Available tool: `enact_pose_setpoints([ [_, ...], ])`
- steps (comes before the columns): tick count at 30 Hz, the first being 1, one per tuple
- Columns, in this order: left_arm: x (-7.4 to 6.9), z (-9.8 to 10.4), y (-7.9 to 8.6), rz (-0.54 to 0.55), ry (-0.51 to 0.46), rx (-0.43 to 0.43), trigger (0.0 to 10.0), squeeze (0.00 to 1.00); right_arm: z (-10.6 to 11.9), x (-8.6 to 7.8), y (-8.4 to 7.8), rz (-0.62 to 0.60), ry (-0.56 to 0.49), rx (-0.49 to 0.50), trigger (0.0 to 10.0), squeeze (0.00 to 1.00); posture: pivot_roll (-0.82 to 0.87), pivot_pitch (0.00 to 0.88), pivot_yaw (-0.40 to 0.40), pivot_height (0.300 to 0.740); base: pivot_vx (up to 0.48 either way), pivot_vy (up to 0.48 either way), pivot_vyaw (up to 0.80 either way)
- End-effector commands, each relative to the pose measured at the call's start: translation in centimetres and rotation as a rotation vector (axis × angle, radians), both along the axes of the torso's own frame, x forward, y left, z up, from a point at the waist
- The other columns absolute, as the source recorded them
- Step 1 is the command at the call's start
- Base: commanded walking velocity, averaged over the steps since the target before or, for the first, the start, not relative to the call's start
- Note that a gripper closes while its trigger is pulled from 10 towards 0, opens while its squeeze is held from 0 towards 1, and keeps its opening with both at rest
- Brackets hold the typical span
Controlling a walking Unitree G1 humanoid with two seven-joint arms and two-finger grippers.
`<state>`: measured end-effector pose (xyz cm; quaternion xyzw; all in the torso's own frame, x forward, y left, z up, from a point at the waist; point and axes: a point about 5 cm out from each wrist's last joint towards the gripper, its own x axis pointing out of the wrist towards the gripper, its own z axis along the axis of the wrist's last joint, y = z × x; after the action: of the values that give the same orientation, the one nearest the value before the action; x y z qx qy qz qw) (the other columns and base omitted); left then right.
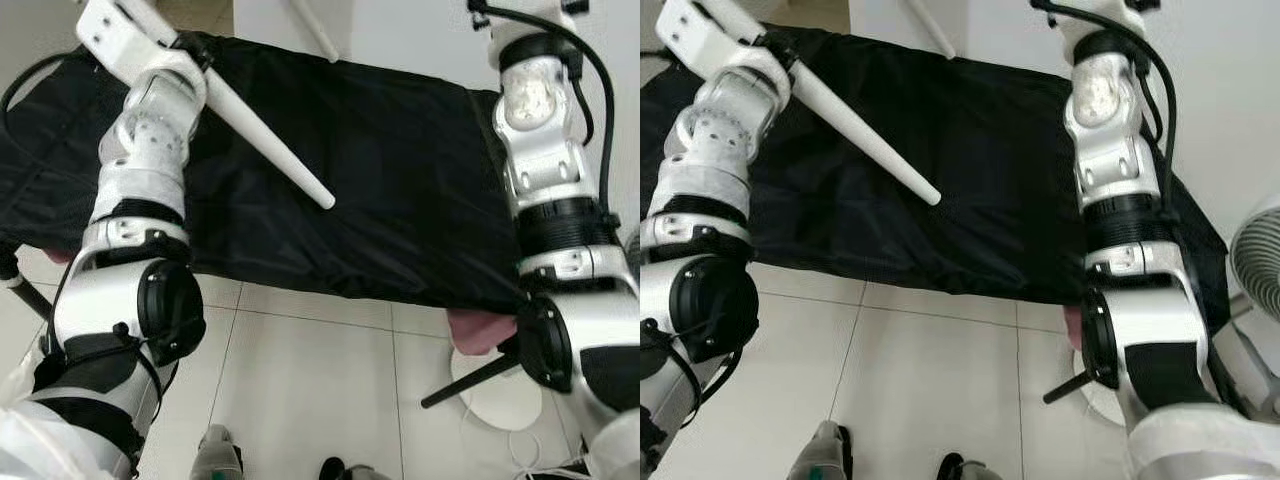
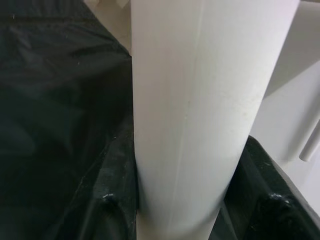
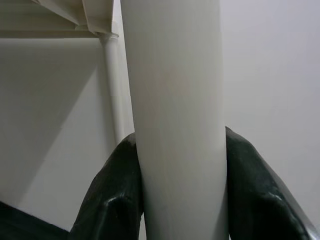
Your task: Building children table
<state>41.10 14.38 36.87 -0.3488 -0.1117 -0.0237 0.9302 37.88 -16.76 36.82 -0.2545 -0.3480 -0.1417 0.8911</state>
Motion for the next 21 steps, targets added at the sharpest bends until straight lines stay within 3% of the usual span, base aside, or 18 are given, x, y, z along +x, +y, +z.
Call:
enact_pose_setpoints([
  [1, -4.0, 9.0, -5.9, -0.375, -0.494, 0.070, 0.0, 0.00, -7.0, 1.5, 0.9, 0.059, 0.244, 0.087, 0.0, 0.00, 0.10, 0.143, -0.061, 0.740, 0.000, 0.000, 0.00],
  [4, -4.3, 9.0, -7.8, -0.439, -0.484, 0.113, 0.0, 0.00, -10.8, 1.3, 1.3, 0.132, 0.338, 0.172, 0.0, 0.00, 0.12, 0.143, -0.063, 0.740, 0.000, 0.000, 0.00],
  [7, -4.7, 8.7, -10.0, -0.516, -0.468, 0.162, 0.0, 0.00, -15.2, 0.8, 1.7, 0.276, 0.430, 0.416, 0.0, 0.00, 0.12, 0.145, -0.064, 0.740, 0.000, 0.000, 0.00],
  [8, -4.7, 8.7, -10.0, -0.516, -0.468, 0.162, 0.0, 0.00, -15.2, 0.8, 1.7, 0.276, 0.430, 0.416, 0.0, 0.00, 0.12, 0.145, -0.064, 0.740, 0.000, 0.000, 0.00],
  [12, -4.6, 6.8, -12.3, -0.582, -0.412, 0.221, 0.0, 0.00, -18.9, 0.3, 1.2, 0.346, 0.523, 0.682, 0.0, 0.00, 0.13, 0.146, -0.056, 0.740, 0.000, 0.000, 0.00],
  [21, -4.4, 4.1, -13.7, -0.631, -0.337, 0.271, 0.0, 0.00, -19.4, 0.3, 1.5, 0.395, 0.542, 0.739, 0.0, 0.00, 0.14, 0.147, -0.054, 0.740, 0.000, 0.000, 0.00],
])
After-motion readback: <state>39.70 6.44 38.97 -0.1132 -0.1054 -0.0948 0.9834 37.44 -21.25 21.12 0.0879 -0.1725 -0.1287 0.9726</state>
